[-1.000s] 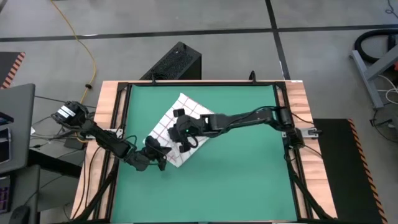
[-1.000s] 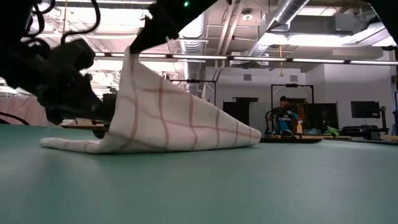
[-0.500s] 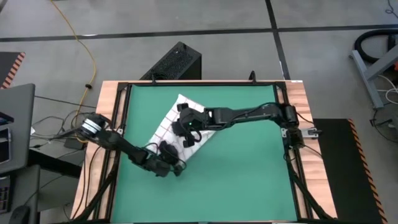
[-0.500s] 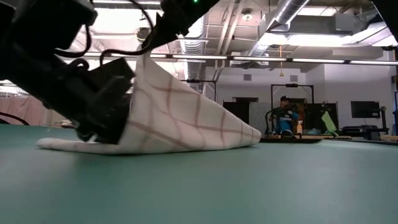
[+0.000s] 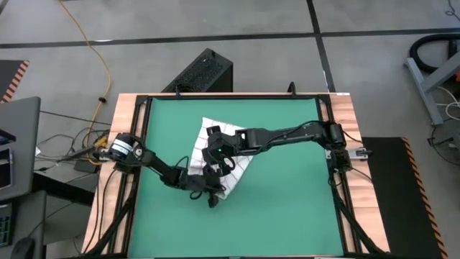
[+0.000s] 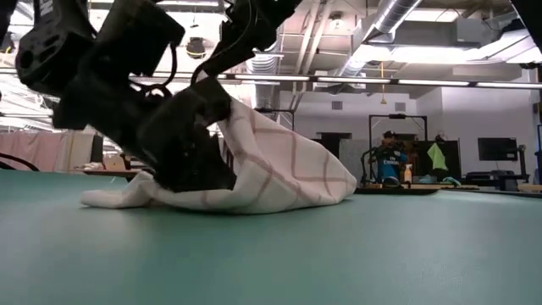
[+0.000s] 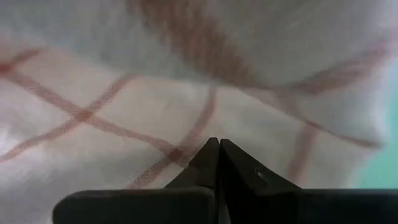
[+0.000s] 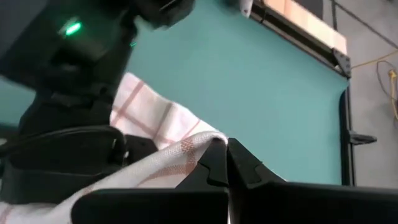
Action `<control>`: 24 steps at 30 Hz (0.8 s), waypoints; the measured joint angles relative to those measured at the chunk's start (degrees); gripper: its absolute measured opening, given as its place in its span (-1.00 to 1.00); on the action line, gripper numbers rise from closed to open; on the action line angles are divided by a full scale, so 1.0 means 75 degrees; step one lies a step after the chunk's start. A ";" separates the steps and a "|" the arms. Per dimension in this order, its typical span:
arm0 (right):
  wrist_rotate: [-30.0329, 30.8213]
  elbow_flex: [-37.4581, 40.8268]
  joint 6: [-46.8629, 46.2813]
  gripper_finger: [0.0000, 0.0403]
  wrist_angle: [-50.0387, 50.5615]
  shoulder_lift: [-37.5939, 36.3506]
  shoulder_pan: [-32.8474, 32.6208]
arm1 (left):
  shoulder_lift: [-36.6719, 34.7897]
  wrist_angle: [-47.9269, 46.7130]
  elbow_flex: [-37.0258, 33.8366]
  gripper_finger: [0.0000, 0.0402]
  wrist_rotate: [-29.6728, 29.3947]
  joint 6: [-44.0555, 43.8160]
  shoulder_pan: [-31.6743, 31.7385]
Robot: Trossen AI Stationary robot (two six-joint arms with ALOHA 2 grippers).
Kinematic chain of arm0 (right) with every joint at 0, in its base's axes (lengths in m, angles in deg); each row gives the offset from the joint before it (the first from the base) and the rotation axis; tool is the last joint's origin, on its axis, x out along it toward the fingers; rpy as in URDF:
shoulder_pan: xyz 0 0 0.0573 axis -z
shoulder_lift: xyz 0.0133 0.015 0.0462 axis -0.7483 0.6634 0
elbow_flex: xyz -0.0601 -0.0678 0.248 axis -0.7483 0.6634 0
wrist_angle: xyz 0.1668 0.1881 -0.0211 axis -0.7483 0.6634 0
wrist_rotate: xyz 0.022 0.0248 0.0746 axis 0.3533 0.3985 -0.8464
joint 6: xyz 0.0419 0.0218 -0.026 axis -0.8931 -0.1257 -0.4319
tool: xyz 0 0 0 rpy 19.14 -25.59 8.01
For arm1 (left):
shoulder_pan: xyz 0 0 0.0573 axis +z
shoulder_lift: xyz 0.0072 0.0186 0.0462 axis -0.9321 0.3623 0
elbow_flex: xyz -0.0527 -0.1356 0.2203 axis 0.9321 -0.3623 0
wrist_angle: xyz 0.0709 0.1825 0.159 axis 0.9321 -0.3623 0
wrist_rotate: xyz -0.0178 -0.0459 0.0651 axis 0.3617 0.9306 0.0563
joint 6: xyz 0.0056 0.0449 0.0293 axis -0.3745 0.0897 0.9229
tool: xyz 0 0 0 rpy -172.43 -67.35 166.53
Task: Roll towel
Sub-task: Roll the white towel
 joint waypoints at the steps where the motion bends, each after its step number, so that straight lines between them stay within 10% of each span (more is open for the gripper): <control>1: -0.0004 0.0000 0.0000 -0.99 0.0052 -0.0011 0.0000 | -0.0208 -0.0214 0.0000 -1.00 0.0082 0.0013 0.0027; 10: -0.0460 0.0000 0.0025 -0.99 0.0082 -0.0029 -0.0088 | -0.3124 -0.4316 -0.0001 -1.00 0.0647 -0.0561 -0.0407; 16: -0.0943 0.0000 0.0210 -0.99 -0.0281 -0.0022 -0.0226 | -0.4667 -0.7292 0.0003 -1.00 -0.1066 -0.2290 -0.1561; 24: -0.1250 0.0000 0.0408 -0.99 -0.1068 -0.0006 -0.0347 | -0.4454 -0.8728 -0.0003 -1.00 -0.3201 -0.5302 -0.3241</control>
